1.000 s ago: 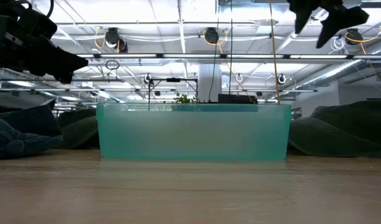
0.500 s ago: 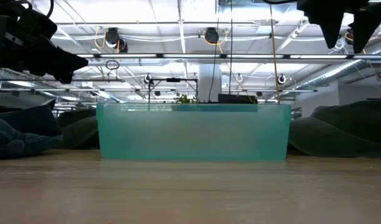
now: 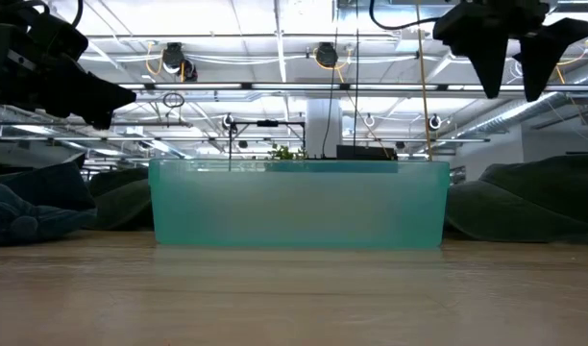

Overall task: Pick & Place hat
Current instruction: Put the top right gray cap into the orange bin

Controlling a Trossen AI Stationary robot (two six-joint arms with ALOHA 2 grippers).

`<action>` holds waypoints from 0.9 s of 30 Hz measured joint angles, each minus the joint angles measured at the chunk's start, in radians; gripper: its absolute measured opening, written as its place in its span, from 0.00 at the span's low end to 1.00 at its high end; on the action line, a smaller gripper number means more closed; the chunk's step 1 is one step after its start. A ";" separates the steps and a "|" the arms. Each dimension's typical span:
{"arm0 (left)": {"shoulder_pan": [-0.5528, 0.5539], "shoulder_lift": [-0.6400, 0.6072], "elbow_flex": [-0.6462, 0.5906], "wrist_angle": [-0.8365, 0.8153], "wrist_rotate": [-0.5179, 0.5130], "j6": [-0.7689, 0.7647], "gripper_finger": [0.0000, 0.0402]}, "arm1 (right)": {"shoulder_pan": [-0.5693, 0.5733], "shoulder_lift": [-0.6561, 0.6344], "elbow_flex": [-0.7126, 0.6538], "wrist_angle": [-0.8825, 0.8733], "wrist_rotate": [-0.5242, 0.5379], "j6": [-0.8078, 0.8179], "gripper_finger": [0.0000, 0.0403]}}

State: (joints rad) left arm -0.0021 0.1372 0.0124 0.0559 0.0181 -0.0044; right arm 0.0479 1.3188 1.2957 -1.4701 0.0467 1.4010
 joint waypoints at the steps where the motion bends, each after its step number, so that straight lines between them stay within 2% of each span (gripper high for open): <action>1: 0.000 0.000 0.000 0.000 0.000 0.000 0.09 | 0.000 0.007 0.000 0.005 0.000 0.000 0.66; 5: 0.000 0.000 0.000 0.000 0.000 0.000 0.09 | 0.000 0.036 -0.012 0.054 -0.001 0.000 0.66; 12: 0.000 0.000 0.000 0.000 0.000 0.000 0.09 | 0.000 0.039 -0.135 0.218 -0.046 0.003 0.66; 27: 0.000 0.000 0.000 0.000 0.000 0.000 0.09 | 0.000 0.039 -0.300 0.390 -0.022 0.026 0.66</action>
State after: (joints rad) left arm -0.0021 0.1375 0.0124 0.0559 0.0181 -0.0048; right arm 0.0479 1.3582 0.9958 -1.0805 0.0244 1.4267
